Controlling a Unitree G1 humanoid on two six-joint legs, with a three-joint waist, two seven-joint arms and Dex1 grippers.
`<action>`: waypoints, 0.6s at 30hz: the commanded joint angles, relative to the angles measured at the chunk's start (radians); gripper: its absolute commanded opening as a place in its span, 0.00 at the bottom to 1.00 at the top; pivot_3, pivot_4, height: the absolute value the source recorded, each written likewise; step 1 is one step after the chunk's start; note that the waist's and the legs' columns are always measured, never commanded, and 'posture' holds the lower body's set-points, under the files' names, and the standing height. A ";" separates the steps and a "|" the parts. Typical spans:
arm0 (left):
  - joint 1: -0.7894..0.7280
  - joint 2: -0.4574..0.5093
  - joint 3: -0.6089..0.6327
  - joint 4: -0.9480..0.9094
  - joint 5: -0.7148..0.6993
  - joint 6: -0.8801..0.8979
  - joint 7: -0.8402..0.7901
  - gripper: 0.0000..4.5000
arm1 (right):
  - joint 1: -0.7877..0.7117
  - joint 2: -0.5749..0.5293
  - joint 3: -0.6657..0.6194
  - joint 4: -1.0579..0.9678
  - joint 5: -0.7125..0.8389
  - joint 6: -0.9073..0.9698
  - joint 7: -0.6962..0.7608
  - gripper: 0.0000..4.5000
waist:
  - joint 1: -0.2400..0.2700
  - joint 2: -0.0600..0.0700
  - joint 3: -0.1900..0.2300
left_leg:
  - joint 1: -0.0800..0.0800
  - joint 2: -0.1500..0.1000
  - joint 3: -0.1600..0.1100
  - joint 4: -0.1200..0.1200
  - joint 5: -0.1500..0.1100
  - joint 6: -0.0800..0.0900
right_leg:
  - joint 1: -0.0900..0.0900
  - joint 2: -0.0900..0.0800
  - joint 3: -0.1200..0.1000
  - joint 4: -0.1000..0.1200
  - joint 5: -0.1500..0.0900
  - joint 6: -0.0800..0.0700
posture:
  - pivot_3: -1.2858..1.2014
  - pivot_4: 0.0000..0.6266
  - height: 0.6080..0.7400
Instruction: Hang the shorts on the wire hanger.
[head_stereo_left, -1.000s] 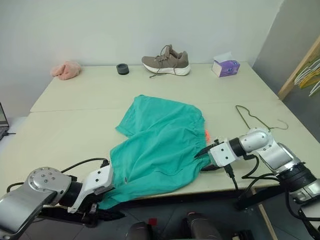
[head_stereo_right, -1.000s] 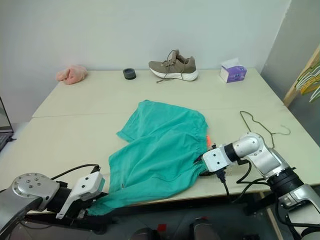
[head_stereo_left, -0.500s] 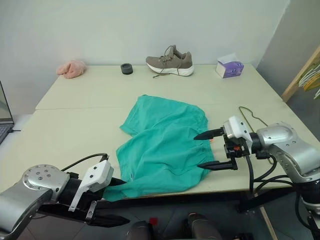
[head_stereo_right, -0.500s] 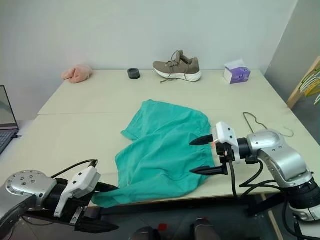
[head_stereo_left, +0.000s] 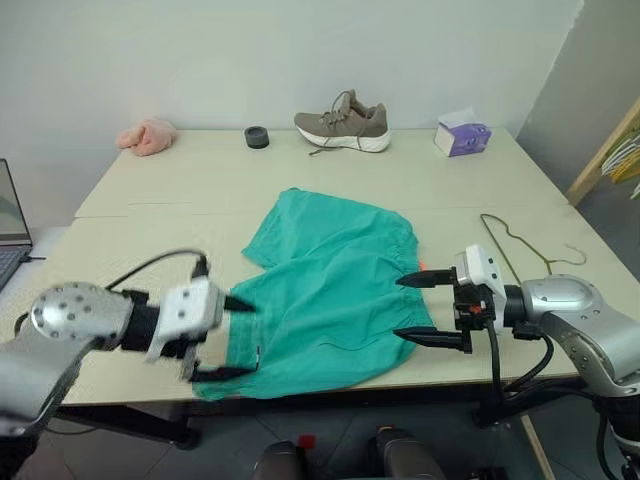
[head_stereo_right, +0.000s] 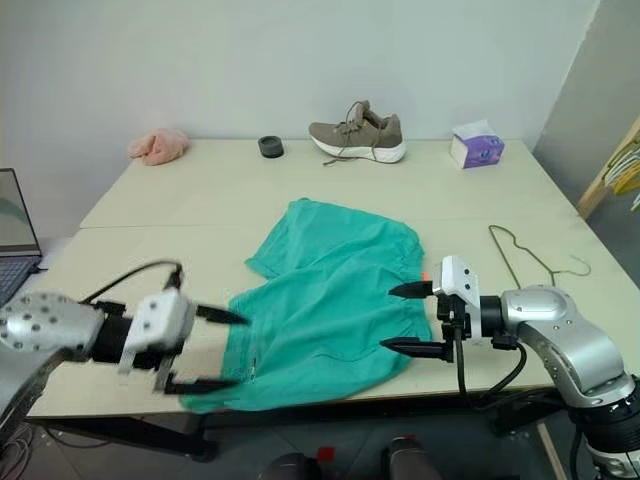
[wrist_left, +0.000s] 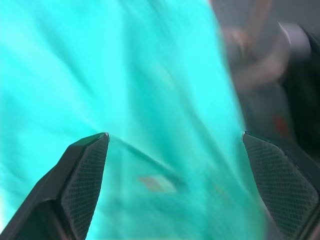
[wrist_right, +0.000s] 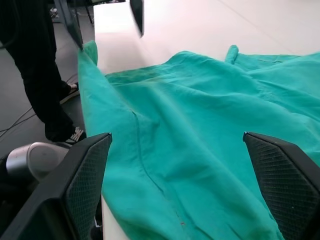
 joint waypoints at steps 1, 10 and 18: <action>-0.075 -0.083 0.050 -0.018 -0.111 0.086 0.123 1.00 | -0.016 0.023 -0.083 0.008 0.028 0.013 -0.066 1.00 | -0.002 0.000 0.000 | 0.000 0.000 0.000 0.000 0.000 0.000 | 0.000 0.000 0.000 0.000 0.000 0.000 | 0.48 0.14 1.00; -0.202 -0.224 -0.027 -0.020 -0.150 0.193 0.272 1.00 | -0.098 0.122 -0.323 0.301 -0.163 -0.009 -0.539 1.00 | -0.006 -0.002 0.001 | 0.000 -0.001 0.000 0.000 0.000 0.000 | 0.000 0.002 0.003 -0.001 0.001 0.000 | 0.46 0.16 1.00; -0.325 -0.267 -0.150 0.006 -0.140 0.192 0.222 1.00 | -0.132 0.107 -0.349 0.573 -0.325 0.075 -0.781 1.00 | -0.026 -0.001 0.001 | 0.000 -0.001 0.002 0.000 0.000 0.000 | 0.000 0.002 0.005 -0.001 0.002 -0.003 | 0.46 0.16 1.00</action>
